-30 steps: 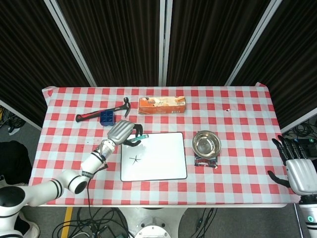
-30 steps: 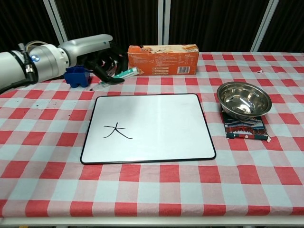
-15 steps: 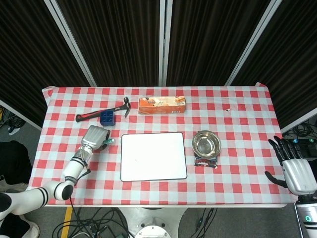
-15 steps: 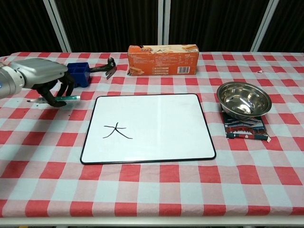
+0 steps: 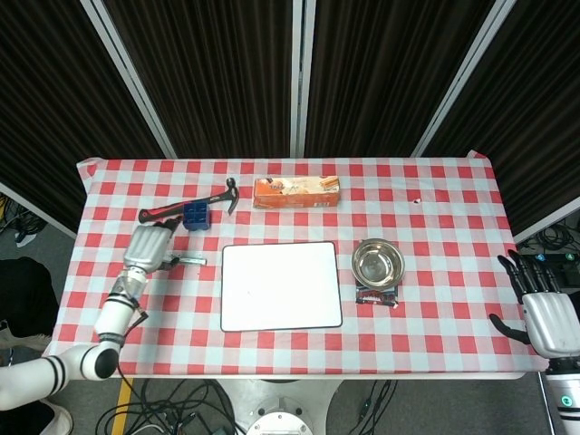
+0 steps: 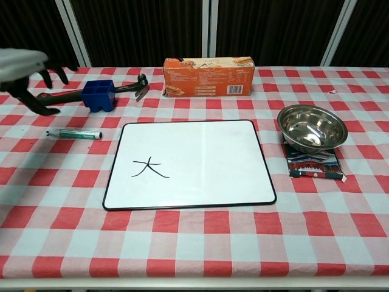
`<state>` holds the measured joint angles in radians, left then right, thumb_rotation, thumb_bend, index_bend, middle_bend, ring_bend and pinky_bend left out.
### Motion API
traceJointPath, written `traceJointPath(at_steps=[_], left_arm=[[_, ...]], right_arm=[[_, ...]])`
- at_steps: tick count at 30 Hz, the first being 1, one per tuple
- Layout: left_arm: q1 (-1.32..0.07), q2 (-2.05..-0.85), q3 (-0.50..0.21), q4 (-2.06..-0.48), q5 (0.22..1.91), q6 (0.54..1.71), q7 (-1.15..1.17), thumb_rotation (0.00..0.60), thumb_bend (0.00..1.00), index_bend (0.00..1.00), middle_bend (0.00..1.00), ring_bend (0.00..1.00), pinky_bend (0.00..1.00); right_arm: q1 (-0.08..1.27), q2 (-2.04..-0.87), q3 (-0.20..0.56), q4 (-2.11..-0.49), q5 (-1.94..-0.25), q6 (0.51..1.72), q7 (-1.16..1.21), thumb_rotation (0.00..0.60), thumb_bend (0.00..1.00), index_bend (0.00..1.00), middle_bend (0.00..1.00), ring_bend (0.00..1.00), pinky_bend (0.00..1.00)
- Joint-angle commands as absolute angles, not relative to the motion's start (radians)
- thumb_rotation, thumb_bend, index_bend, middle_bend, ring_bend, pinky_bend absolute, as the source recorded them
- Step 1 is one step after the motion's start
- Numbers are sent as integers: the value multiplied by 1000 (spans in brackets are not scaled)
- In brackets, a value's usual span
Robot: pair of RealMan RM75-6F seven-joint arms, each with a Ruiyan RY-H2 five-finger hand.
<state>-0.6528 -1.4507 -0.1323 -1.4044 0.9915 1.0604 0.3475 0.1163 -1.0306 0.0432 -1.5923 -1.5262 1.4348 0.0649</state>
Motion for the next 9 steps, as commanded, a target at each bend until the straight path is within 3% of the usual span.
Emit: traceJointPath(at_steps=[1,5,9], left_arm=[[-452,-1293,-95,-1500,1139,1328,199,600,224,111,200,249,427],[-326,-1208,-39,-1544,1183,1438,129,600,208,113,200,213,295],[-230,-1176,5,-1575,1228,1533,122,600,194,120,201,212,276]], right_arm=[[115,-1042,43,-1584,-1517,1427,69,600,123,0,0,0,0],[121,-1053,49,-1583,-1518,1424,70,600,121,0,0,0,0],[131,-1058,54,-1601,-1535,1431,49,600,119,0,0,0,0]])
